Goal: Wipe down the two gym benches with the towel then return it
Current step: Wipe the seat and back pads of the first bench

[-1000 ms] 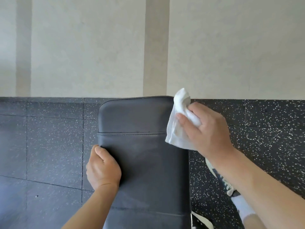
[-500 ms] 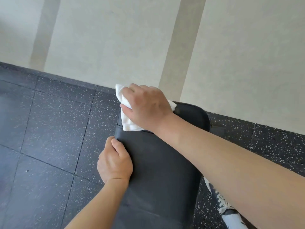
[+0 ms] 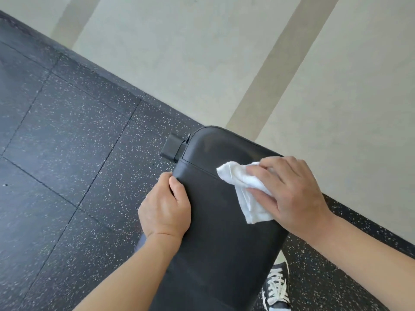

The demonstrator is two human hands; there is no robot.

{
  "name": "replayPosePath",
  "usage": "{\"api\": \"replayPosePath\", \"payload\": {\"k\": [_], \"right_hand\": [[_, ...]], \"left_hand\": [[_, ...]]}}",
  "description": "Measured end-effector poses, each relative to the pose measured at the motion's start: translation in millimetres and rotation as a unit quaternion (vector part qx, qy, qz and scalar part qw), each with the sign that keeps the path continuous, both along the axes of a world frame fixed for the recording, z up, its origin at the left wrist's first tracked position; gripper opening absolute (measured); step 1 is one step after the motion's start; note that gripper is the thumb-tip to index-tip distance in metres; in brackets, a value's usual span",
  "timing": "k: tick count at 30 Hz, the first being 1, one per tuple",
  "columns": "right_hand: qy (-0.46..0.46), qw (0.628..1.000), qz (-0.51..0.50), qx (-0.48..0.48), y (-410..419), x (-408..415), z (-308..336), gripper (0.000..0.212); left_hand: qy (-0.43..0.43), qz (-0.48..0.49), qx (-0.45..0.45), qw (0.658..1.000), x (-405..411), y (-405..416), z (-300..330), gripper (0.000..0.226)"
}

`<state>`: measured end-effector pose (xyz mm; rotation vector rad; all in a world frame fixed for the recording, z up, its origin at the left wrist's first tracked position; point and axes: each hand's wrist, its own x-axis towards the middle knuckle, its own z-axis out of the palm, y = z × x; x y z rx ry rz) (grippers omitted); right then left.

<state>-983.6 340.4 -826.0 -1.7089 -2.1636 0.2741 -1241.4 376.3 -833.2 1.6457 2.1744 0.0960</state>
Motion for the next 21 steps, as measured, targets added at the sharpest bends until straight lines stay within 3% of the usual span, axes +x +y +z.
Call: {"api": "replayPosePath", "payload": {"k": [5, 9, 12, 17, 21], "right_hand": [[0.008, 1.000, 0.009, 0.027, 93.6, -70.3, -1.5, 0.029], [-0.029, 0.998, 0.047, -0.029, 141.9, -101.1, 0.3, 0.039], [-0.010, 0.996, 0.082, -0.023, 115.2, -76.8, 6.9, 0.035], [0.001, 0.998, 0.054, -0.010, 21.2, 0.2, 7.5, 0.017], [-0.018, 0.999, 0.029, 0.002, 24.4, -12.1, 3.1, 0.026]], "left_hand": [[0.001, -0.002, -0.010, 1.000, -0.5, 1.8, -0.4, 0.030], [0.000, -0.002, -0.008, 1.000, 1.9, 2.4, 0.9, 0.039], [-0.006, 0.002, -0.013, 1.000, -0.5, 1.9, 2.1, 0.030], [-0.023, 0.013, -0.007, 1.000, 0.4, 1.4, 3.3, 0.024], [-0.013, 0.013, -0.012, 1.000, 0.2, 1.6, 3.4, 0.031]]}}
